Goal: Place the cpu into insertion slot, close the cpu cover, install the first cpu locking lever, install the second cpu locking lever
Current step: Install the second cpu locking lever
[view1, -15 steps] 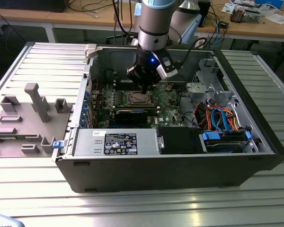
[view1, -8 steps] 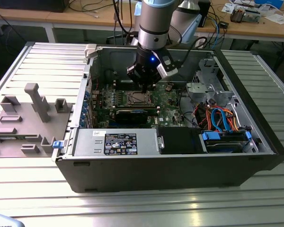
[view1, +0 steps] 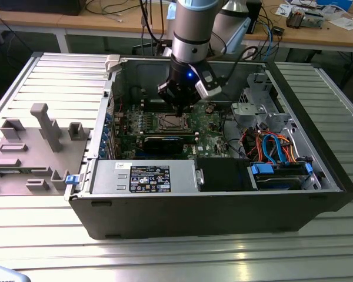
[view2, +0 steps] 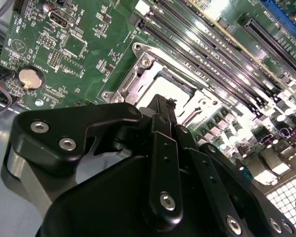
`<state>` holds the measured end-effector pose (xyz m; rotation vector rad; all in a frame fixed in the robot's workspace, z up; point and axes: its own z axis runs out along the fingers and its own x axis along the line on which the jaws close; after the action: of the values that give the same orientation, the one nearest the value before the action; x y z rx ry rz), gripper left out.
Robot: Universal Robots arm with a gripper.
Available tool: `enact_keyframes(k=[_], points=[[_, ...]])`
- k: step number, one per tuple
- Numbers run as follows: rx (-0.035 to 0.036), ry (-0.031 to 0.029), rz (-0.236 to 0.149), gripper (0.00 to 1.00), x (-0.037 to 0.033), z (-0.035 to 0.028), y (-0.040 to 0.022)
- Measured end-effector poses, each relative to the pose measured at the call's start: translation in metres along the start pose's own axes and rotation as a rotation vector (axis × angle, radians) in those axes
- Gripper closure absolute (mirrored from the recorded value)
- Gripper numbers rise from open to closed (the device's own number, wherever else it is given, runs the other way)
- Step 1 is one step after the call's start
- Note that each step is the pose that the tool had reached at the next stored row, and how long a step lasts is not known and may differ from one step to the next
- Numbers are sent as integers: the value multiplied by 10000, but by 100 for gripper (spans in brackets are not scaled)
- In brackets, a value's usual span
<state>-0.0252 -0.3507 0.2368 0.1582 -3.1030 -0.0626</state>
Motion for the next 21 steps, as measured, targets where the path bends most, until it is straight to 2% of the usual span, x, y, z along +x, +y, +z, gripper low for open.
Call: enact_keyframes(k=[1, 3, 5, 11, 21], points=[[-20, -2, -1, 89, 1, 0, -4], [-103, -11, -3, 89, 2, 0, -18], [-145, -15, -5, 89, 4, -1, -35], [-182, -19, -7, 89, 15, -5, -152], [-223, -24, -8, 89, 26, -9, -257]])
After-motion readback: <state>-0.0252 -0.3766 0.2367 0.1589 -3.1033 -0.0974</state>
